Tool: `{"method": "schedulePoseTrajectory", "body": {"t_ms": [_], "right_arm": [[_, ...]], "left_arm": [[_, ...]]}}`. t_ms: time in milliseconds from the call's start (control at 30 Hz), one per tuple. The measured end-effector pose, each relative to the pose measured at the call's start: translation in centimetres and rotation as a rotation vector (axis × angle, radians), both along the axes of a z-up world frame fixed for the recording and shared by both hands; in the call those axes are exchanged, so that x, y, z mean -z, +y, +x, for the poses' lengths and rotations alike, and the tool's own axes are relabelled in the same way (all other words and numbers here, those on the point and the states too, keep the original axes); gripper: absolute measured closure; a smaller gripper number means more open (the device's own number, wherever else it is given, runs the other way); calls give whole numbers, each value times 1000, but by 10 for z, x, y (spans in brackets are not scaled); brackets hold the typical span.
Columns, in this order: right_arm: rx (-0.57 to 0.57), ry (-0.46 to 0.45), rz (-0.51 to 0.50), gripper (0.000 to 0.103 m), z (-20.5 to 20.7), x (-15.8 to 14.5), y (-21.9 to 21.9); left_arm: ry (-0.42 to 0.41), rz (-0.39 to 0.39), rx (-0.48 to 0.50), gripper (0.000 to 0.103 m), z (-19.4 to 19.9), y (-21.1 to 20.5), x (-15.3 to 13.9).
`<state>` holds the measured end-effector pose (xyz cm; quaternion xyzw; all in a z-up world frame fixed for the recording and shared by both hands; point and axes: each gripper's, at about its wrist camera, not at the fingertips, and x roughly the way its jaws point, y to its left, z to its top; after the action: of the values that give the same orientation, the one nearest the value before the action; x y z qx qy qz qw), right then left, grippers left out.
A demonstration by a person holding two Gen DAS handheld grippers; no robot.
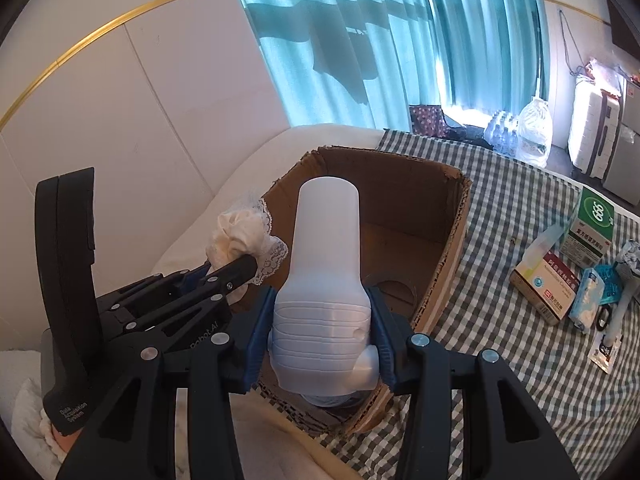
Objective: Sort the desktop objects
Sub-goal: 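Open both tools to drop the bottle and cloth into the box, then move both tools back over the remaining items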
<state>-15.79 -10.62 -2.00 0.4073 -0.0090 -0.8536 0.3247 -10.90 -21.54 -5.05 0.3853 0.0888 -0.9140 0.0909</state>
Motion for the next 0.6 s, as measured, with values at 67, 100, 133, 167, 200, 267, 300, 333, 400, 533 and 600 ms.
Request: {"method": "schedulePoseTrajectory", "body": {"t_ms": [67, 100, 133, 167, 200, 267, 300, 333, 400, 533, 600], "right_arm": [[14, -1, 0, 57, -4, 1, -2], [16, -12, -5, 53, -8, 4, -2], [14, -22, -11, 40, -11, 4, -2], [20, -29, -22, 33, -13, 3, -2], [47, -20, -38, 26, -13, 1, 1], [45, -11, -79, 25, -12, -6, 5], [33, -6, -93, 25, -12, -9, 7], [36, 4, -89, 25, -10, -12, 6], [52, 34, -79, 25, -7, -17, 12], [97, 65, -101, 24, 4, -22, 35], [144, 86, -112, 24, 10, -23, 56]], "left_arm": [[-12, 1, 1, 78, -1, -2, 4], [-15, -1, -2, 72, 0, -2, 5], [-19, -8, -14, 54, 1, -3, 6], [-19, -22, -38, 38, 2, -4, 7], [-14, -32, -58, 32, 3, -4, 6], [-4, -34, -93, 15, 9, -5, 4], [-5, -29, -95, 14, 10, -6, 5], [-9, -26, -96, 14, 11, -6, 5], [-19, -25, -96, 14, 14, -3, 4], [-9, -26, -71, 11, 17, 11, -2], [-2, -35, -45, 9, 18, 25, -6]]}}
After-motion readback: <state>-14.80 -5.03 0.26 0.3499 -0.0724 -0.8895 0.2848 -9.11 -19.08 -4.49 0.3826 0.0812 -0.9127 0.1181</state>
